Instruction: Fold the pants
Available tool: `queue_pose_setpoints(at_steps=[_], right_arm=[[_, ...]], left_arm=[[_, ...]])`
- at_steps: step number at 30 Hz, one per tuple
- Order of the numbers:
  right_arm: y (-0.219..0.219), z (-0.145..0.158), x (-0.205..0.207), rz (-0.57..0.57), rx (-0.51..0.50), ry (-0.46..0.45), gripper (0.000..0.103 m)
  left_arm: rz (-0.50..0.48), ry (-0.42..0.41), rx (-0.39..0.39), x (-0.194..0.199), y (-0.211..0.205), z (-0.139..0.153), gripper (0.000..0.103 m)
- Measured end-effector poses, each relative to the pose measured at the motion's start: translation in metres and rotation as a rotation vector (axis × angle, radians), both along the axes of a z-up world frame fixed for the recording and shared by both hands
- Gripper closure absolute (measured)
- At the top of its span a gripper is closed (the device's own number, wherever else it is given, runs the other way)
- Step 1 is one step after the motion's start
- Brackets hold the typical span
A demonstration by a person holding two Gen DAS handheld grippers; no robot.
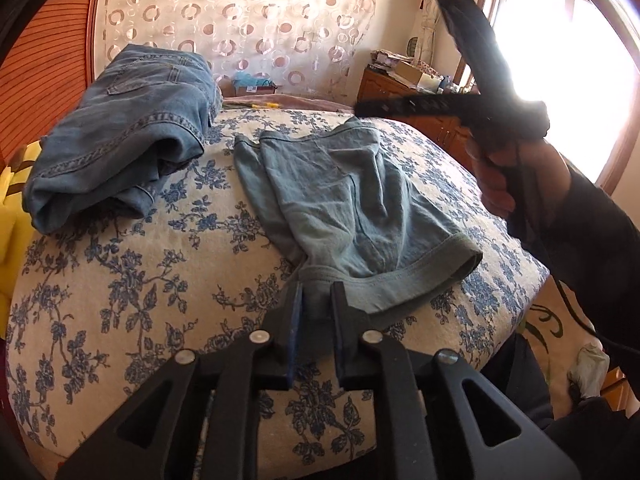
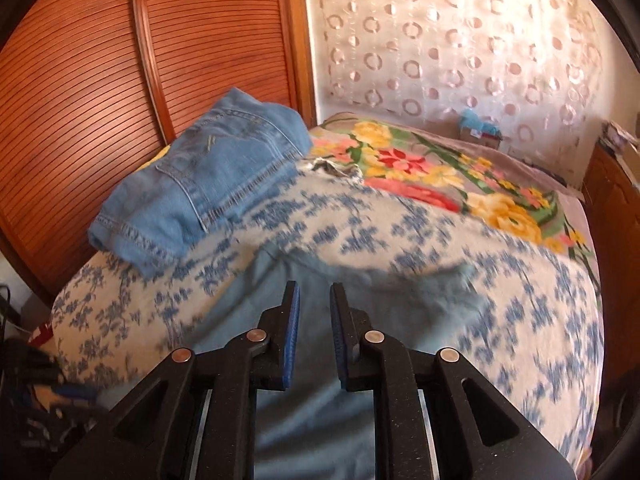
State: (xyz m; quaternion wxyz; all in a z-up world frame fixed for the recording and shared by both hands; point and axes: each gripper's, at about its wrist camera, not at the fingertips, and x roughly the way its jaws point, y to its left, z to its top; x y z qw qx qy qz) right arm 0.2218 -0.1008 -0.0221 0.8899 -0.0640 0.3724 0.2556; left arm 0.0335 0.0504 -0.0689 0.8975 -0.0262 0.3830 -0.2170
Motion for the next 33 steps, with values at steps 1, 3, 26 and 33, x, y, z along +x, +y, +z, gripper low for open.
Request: queue_pose_setpoints(at_steps=[1,3,26,33], right_arm=[[-0.003,-0.002,-0.005,-0.007,-0.001,0.002,0.088],[-0.011,-0.007,-0.015,-0.016,-0.004,0.007,0.088],[-0.043,-0.037,-0.080,-0.084,0.005,0.025,0.083],[-0.052,-0.046,-0.087,-0.114,0.020,0.035,0.078]], left_arm=[[0.003,-0.003,0.007,0.002,0.000,0.001,0.089],[0.007,-0.003,0.018,0.005,0.001,0.003,0.080],[0.003,-0.056,0.075,0.059,-0.027,0.019,0.022],[0.008,-0.028,0.086,0.079,-0.037,0.017,0.022]])
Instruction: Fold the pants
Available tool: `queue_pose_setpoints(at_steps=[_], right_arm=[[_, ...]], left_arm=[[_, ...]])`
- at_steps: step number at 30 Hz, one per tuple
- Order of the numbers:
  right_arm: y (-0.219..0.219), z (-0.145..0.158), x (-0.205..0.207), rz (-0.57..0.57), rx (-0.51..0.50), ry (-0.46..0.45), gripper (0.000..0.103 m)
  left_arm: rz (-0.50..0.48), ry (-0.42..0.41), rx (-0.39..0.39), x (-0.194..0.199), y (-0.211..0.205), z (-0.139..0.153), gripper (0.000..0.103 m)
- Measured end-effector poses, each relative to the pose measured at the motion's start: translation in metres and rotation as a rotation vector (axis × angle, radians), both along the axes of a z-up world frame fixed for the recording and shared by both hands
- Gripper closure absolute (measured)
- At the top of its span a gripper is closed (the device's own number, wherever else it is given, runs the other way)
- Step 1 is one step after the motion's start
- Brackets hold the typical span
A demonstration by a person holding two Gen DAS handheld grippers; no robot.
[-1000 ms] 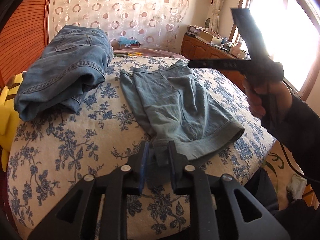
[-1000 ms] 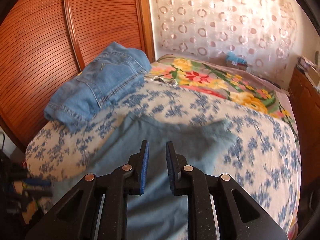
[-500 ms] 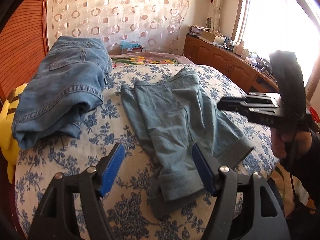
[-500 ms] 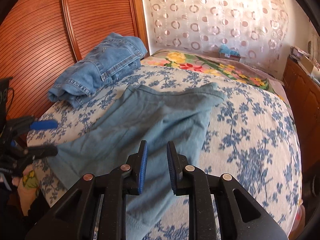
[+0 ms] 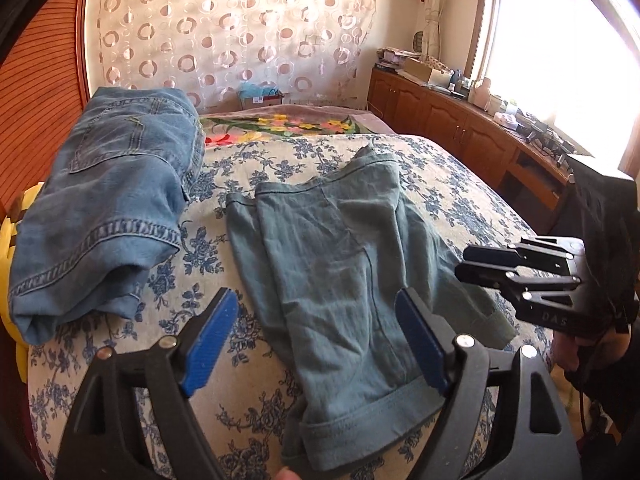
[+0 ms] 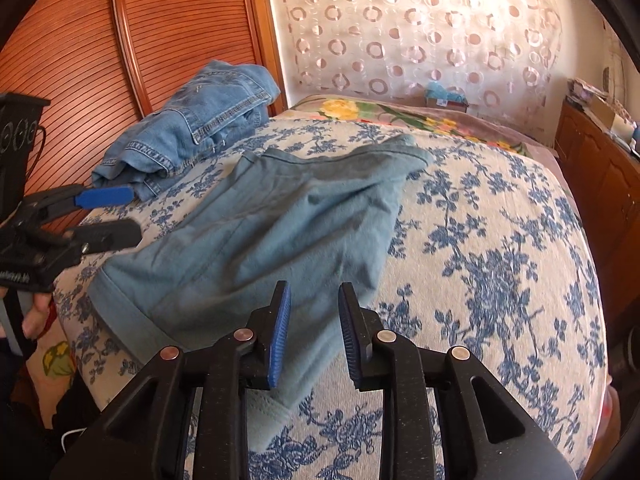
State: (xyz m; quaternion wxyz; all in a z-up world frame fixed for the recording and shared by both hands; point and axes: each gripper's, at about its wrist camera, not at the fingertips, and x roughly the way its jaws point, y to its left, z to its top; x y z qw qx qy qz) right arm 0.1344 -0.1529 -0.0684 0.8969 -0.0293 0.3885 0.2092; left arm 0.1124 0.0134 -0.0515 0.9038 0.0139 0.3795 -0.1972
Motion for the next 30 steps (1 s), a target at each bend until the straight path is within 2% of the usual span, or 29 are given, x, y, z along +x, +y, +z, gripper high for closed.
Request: queue_pose_setpoints(at_steps=[3,5,7,13,18,26,30], right_arm=[[-0.003,-0.004,0.000,-0.019,-0.004,0.002,0.074],[-0.006,-0.006,0.001,-0.030,0.001,0.006,0.066],[-0.008,-0.008,0.003,-0.038,0.005,0.009,0.063],[-0.010,-0.009,0.003,-0.063,-0.001,0.009,0.061],[-0.011,-0.003,0.009,-0.079,-0.009,0.011,0.061],[-0.016,0.010,0.029,-0.072,-0.020,-0.007,0.059],[-0.020,0.009,0.042,-0.070,-0.018,0.005,0.059]], left_arm=[[0.011,0.008,0.006,0.012,-0.004,-0.002,0.022],[0.016,0.014,0.002,0.018,-0.006,-0.003,0.022],[0.000,0.024,-0.009,0.028,-0.008,-0.004,0.022],[-0.029,0.028,-0.002,0.054,-0.020,-0.002,0.022],[-0.059,0.022,0.054,0.073,-0.034,-0.001,0.029],[-0.028,0.081,0.059,0.116,-0.029,-0.010,0.044],[-0.017,0.100,0.085,0.132,-0.030,-0.019,0.047]])
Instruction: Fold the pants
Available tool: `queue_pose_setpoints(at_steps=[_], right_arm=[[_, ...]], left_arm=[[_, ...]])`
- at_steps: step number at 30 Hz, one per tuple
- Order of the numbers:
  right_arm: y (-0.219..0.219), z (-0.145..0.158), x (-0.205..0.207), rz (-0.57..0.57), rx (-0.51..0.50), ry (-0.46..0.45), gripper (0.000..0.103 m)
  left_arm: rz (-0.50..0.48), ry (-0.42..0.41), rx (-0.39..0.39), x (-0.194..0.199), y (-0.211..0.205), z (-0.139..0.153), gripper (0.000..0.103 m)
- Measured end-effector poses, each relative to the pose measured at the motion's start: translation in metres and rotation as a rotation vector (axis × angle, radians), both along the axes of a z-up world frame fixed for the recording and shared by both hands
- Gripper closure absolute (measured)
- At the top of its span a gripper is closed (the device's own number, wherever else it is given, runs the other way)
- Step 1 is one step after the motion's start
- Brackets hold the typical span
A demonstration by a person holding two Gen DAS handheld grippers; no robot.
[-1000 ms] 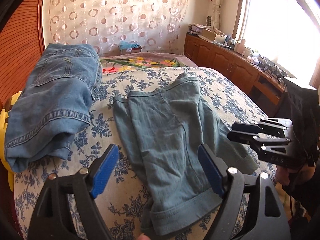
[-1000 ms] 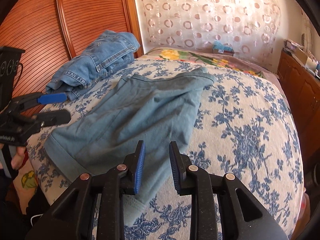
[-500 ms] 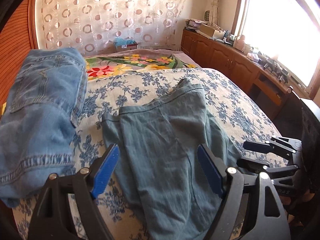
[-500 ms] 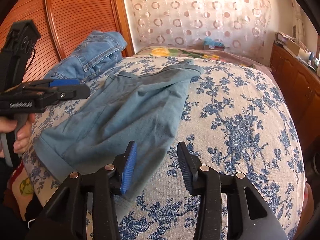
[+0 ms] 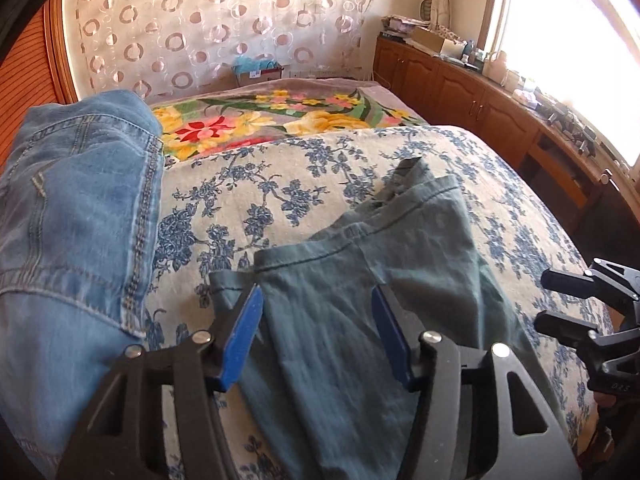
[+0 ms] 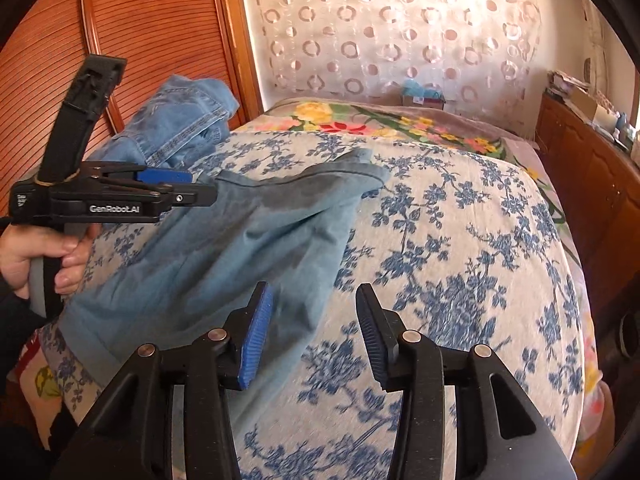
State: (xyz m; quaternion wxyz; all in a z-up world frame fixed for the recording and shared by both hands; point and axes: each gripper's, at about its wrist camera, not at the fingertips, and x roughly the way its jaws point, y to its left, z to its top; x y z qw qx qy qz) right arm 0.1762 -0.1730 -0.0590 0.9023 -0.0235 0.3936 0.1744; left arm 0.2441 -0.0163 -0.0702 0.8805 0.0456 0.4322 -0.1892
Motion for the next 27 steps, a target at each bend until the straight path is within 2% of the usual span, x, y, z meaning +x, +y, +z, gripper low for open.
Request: queue_pose_setpoints(at_steps=[4,6,17,23,27], right_arm=[[0.000,-0.004,0.008,0.015,0.001,0.019,0.059],[0.001,-0.006,0.011,0.023,-0.001,0.025,0.059],[0.003,-0.014,0.023,0.043,0.018,0.057,0.059],[0.003,-0.016,0.024,0.044,0.022,0.063,0.059],[0.004,-0.016,0.024,0.042,0.021,0.063,0.059]], left_arm=[[0.021,0.023,0.018,0.017,0.001,-0.009,0.052],[0.027,0.035,0.013,0.024,0.002,-0.014,0.063],[0.036,0.039,0.047,0.041,0.001,-0.026,0.068],[0.036,0.013,0.052,0.041,0.000,-0.024,0.091],[0.042,-0.018,0.037,0.034,0.005,-0.013,0.098]])
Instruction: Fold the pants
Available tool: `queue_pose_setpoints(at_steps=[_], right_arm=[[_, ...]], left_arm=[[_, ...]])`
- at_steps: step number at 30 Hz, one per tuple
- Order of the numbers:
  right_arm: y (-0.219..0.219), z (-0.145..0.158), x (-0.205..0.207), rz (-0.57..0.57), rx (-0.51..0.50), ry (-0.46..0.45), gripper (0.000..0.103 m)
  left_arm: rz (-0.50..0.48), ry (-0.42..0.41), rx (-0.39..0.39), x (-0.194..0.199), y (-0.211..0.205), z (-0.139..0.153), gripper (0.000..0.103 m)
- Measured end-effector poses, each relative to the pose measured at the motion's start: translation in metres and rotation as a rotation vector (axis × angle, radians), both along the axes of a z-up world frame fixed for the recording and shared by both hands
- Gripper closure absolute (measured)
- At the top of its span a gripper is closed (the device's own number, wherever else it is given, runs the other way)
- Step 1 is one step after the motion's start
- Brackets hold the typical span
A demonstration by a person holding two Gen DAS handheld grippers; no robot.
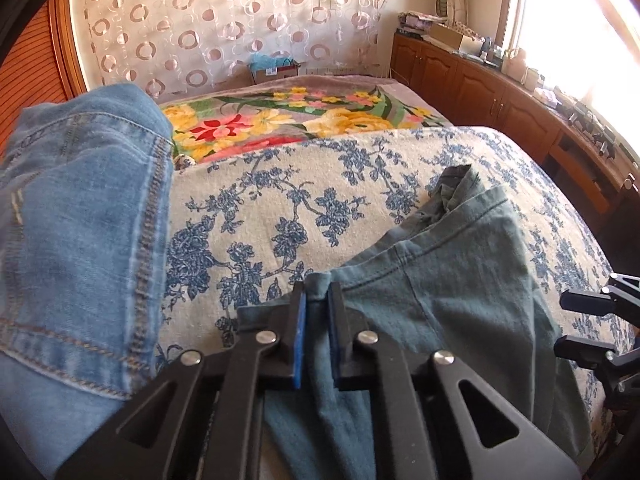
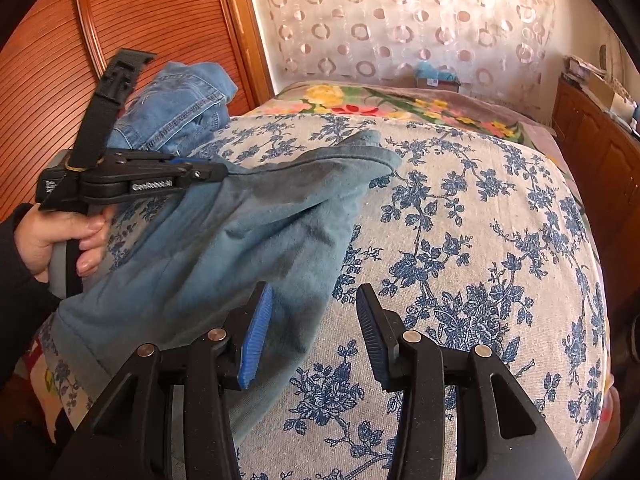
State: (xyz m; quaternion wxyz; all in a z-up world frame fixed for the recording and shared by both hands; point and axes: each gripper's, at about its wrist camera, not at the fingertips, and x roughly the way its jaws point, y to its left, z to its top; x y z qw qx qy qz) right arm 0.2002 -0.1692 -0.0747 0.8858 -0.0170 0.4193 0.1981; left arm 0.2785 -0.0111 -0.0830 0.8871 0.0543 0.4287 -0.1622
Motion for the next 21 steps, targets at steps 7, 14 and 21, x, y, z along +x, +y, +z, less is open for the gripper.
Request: queue_pose_setpoints(at_steps=[7,14,21], right_arm=[[0.001,-0.001,-0.001,0.003,-0.003,-0.004,0.059],[0.004,0.000,-0.006,0.007,-0.004,-0.009,0.059],[0.008,0.001,-0.009,0.005,-0.013,-0.009,0.059]], left_arm=[[0.030,-0.069,-0.001,-0.017,0.022,0.031,0.100],[0.053,-0.090,0.015,-0.022,0.036,0.040,0.101],[0.044,-0.096,0.024,-0.031,0.033,0.037,0.098]])
